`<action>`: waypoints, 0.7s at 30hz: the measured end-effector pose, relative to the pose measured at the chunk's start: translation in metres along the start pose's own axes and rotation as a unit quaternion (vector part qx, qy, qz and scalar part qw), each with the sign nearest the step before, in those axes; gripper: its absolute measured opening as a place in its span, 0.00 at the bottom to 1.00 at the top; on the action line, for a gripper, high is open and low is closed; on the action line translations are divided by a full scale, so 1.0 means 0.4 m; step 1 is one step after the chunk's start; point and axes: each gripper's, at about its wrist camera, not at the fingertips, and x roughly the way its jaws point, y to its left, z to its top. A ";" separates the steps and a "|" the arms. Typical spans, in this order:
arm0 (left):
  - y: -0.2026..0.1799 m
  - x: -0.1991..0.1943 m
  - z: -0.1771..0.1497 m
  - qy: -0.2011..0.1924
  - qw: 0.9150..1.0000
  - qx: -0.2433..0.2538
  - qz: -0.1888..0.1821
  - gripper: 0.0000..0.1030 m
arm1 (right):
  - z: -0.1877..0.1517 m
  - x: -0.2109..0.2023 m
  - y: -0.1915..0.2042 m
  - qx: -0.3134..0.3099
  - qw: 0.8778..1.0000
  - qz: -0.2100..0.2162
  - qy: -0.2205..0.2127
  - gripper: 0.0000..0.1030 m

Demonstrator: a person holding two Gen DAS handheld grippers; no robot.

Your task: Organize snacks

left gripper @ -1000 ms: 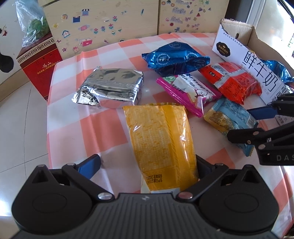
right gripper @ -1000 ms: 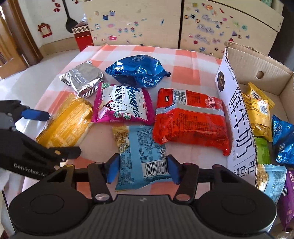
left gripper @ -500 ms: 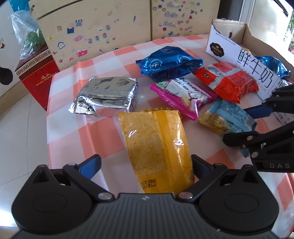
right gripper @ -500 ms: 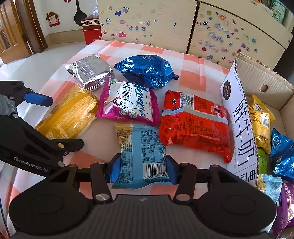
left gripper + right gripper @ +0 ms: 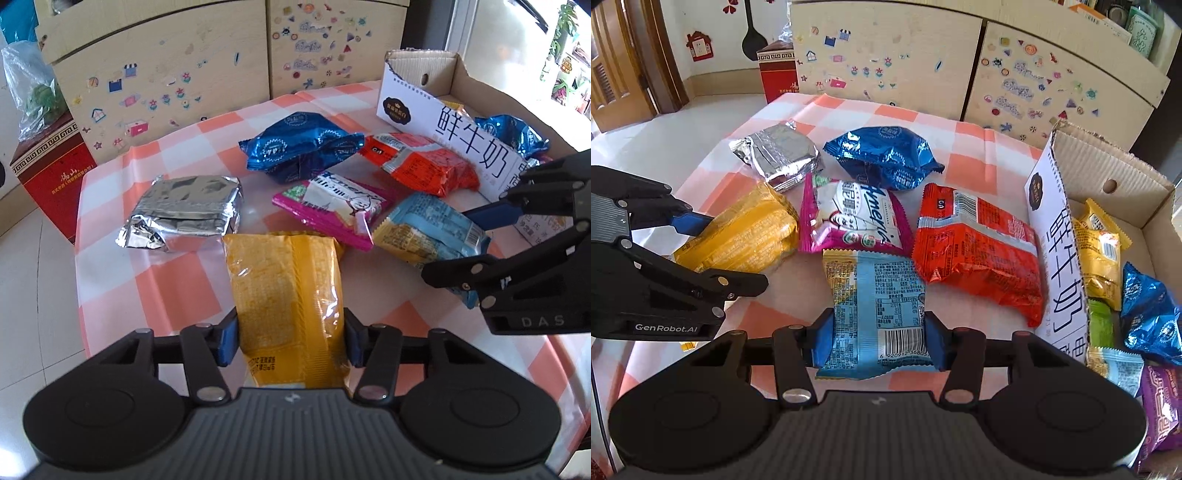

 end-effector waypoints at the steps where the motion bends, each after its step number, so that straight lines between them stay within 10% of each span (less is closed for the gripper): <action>1: -0.001 -0.006 0.001 -0.004 1.000 0.001 -0.001 0.51 | 0.000 -0.005 0.001 -0.001 1.000 -0.001 -0.003 0.55; 21: -0.006 -0.098 0.041 -0.079 0.996 0.016 0.023 0.50 | 0.021 -0.076 -0.009 -0.003 0.998 -0.001 -0.059 0.55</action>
